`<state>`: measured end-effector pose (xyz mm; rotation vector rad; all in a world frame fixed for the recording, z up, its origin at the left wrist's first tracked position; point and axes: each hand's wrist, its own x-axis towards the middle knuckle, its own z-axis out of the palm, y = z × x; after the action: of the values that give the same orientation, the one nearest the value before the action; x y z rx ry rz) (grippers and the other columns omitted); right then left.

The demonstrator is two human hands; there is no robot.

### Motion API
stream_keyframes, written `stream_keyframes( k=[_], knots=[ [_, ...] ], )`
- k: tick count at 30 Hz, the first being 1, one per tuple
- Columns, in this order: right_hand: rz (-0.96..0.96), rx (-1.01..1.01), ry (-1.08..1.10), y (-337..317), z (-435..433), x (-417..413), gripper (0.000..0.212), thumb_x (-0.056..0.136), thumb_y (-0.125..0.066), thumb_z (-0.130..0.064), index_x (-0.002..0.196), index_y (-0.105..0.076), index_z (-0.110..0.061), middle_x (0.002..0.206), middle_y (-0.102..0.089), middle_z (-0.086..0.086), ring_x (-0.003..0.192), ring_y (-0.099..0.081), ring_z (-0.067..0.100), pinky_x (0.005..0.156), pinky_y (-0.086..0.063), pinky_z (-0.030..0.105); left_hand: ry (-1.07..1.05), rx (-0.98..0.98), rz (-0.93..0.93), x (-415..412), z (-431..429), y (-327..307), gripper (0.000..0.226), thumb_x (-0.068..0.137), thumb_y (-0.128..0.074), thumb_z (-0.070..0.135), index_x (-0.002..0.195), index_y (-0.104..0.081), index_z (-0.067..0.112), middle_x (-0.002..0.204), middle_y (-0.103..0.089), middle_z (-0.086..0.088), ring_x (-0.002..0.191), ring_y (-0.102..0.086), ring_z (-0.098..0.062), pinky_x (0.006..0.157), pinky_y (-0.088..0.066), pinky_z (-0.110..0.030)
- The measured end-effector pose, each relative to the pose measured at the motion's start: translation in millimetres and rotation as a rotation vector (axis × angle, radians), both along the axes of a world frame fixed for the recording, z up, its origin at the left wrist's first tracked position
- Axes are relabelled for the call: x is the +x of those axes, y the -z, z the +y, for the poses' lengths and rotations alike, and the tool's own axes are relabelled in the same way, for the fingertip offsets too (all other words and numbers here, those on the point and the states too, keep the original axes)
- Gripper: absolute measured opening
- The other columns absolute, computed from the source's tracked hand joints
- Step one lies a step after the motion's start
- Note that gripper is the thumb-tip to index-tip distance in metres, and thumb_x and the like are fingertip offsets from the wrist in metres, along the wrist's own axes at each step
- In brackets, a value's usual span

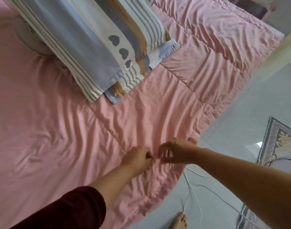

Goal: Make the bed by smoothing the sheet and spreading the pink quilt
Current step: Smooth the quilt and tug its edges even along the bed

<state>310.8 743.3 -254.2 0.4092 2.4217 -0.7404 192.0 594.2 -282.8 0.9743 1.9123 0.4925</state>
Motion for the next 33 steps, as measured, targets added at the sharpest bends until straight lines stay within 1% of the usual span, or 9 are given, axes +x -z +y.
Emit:
stream_keyframes(
  k=[6, 9, 12, 18, 20, 23, 27, 30, 33],
  knots=[
    [0.112, 0.583, -0.268, 13.9, 79.6, 52.3, 0.092, 0.045, -0.084, -0.056, 0.125, -0.049, -0.026, 0.121, -0.051, 0.004, 0.108, -0.048, 0.024, 0.089, -0.044, 0.044, 0.105, 0.077, 0.129, 27.5, 66.4, -4.0, 0.009, 0.081, -0.061, 0.023, 0.089, -0.064, 0.02, 0.092, -0.069, 0.001, 0.089, -0.063, -0.019, 0.077, -0.051, -0.03],
    [0.327, 0.681, -0.189, 21.9, 113.5, 60.1, 0.064, 0.058, -0.08, -0.026, 0.117, -0.055, -0.032, 0.11, -0.056, 0.003, 0.099, -0.052, 0.024, 0.079, -0.045, 0.043, 0.12, 0.129, 0.218, 51.8, 101.7, -1.9, 0.009, 0.084, -0.057, 0.025, 0.091, -0.059, 0.019, 0.093, -0.067, -0.003, 0.089, -0.062, -0.025, 0.074, -0.051, -0.035],
    [0.42, 0.492, -0.249, 18.7, 135.0, 50.1, 0.033, 0.066, -0.076, -0.014, 0.094, -0.067, -0.03, 0.086, -0.061, -0.003, 0.081, -0.062, 0.021, 0.067, -0.045, 0.033, -0.086, 0.327, 0.334, 59.5, 137.0, 2.8, 0.011, 0.086, -0.057, 0.018, 0.097, -0.058, 0.02, 0.093, -0.064, -0.002, 0.088, -0.061, -0.024, 0.076, -0.05, -0.037],
    [-0.221, 0.019, -0.215, 1.8, 194.8, 44.4, 0.023, 0.081, -0.072, -0.025, 0.103, -0.07, -0.021, 0.098, -0.073, 0.001, 0.09, -0.066, 0.02, 0.071, -0.045, 0.024, 0.098, 0.245, 0.653, 38.9, 198.8, 12.1, 0.061, 0.075, -0.073, 0.031, 0.132, -0.052, 0.023, 0.131, -0.051, -0.006, 0.121, -0.048, -0.029, 0.103, -0.036, -0.036],
    [-0.104, 0.08, -0.078, -2.7, 220.2, 46.0, 0.027, 0.081, -0.07, -0.042, 0.099, -0.067, -0.023, 0.098, -0.07, 0.0, 0.09, -0.064, 0.021, 0.069, -0.044, 0.025, 0.14, 0.142, 0.586, 34.1, 226.1, 12.0, 0.07, 0.085, -0.063, 0.04, 0.146, -0.031, 0.03, 0.155, -0.024, -0.002, 0.144, -0.021, -0.023, 0.115, -0.021, -0.033],
    [0.12, 0.342, 0.091, -5.9, 266.5, 49.4, 0.036, 0.081, -0.071, -0.038, 0.113, -0.056, -0.028, 0.116, -0.053, 0.0, 0.107, -0.051, 0.023, 0.073, -0.043, 0.032, 0.189, 0.07, 0.539, 24.3, 275.3, 12.0, 0.072, 0.091, -0.051, 0.047, 0.151, -0.014, 0.033, 0.159, -0.002, 0.01, 0.148, 0.001, -0.014, 0.12, -0.009, -0.032],
    [0.01, 0.478, -0.244, 2.8, 323.8, 71.0, 0.08, 0.062, -0.084, -0.037, 0.13, -0.041, -0.03, 0.125, -0.038, 0.0, 0.112, -0.038, 0.023, 0.083, -0.043, 0.04, 0.203, 0.061, 0.509, 14.5, 346.1, 20.3, 0.073, 0.093, -0.049, 0.046, 0.152, -0.009, 0.031, 0.161, 0.002, 0.006, 0.148, 0.007, -0.018, 0.121, -0.005, -0.034],
    [0.243, 0.638, -0.341, 15.7, 350.1, 84.1, 0.048, 0.072, -0.066, -0.016, 0.119, -0.055, -0.022, 0.108, -0.056, 0.001, 0.094, -0.053, 0.022, 0.068, -0.045, 0.035, 0.23, 0.027, 0.556, 11.7, 394.7, 25.1, 0.077, 0.092, -0.046, 0.053, 0.152, -0.004, 0.03, 0.161, 0.005, 0.005, 0.148, 0.01, -0.022, 0.121, -0.004, -0.038],
    [0.311, 0.469, -0.245, 14.6, 370.1, 85.9, 0.016, 0.078, -0.054, -0.011, 0.086, -0.064, -0.021, 0.082, -0.062, -0.002, 0.078, -0.062, 0.022, 0.061, -0.04, 0.029, 0.234, 0.024, 0.561, 15.9, 425.5, 28.7, 0.074, 0.092, -0.044, 0.054, 0.152, -0.004, 0.033, 0.16, 0.007, 0.008, 0.148, 0.01, -0.019, 0.12, -0.005, -0.041]
  ],
)
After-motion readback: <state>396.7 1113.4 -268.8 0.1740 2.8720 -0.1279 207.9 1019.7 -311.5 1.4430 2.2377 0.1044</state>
